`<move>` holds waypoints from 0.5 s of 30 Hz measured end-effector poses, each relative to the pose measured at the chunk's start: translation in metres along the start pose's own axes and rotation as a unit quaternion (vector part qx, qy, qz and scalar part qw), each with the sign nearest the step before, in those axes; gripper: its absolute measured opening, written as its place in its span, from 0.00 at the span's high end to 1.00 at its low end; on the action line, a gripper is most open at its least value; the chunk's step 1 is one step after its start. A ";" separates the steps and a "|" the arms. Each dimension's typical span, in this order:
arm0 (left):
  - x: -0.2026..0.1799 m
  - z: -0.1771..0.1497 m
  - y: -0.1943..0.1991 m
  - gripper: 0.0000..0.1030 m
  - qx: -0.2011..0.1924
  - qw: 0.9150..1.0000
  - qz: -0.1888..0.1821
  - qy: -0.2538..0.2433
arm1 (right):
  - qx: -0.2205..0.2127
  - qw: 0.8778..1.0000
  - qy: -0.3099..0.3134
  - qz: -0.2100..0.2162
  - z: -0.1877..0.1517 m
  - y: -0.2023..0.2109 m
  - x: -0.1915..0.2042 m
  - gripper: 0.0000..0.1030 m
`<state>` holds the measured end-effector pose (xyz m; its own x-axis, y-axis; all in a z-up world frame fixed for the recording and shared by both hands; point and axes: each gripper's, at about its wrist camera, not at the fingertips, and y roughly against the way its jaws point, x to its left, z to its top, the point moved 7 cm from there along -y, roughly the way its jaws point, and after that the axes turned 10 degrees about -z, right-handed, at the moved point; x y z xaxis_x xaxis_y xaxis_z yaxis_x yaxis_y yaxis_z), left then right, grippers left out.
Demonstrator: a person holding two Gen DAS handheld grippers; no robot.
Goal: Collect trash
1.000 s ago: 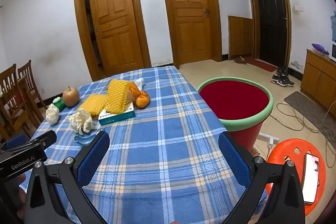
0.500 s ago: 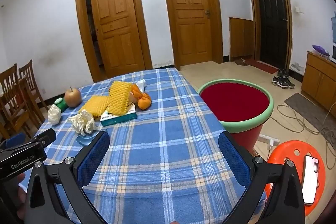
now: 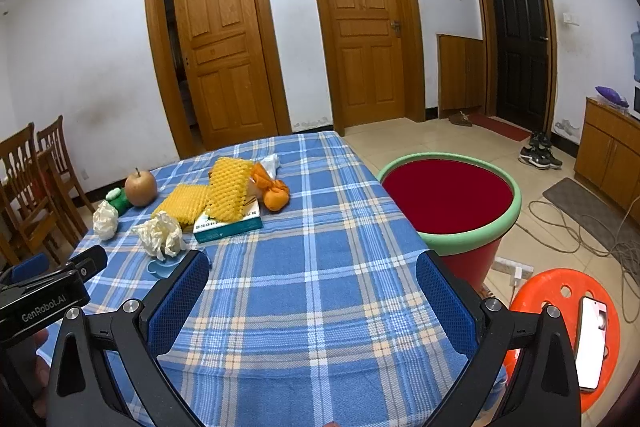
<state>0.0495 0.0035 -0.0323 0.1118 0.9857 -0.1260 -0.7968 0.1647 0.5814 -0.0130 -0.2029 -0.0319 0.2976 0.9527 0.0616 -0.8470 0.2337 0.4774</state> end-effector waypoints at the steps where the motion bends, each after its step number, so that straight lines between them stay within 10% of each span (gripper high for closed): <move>1: 0.000 0.000 0.000 0.01 0.000 1.000 0.000 0.000 | 0.000 1.000 0.000 0.000 0.000 0.000 0.000 0.00; 15: 0.001 0.005 0.005 0.01 -0.003 1.000 -0.002 0.006 | -0.001 1.000 0.000 0.002 0.001 0.000 0.000 0.00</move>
<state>0.0489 0.0059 -0.0255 0.1078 0.9847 -0.1372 -0.8002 0.1678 0.5758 -0.0123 -0.2027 -0.0308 0.2945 0.9535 0.0644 -0.8488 0.2300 0.4760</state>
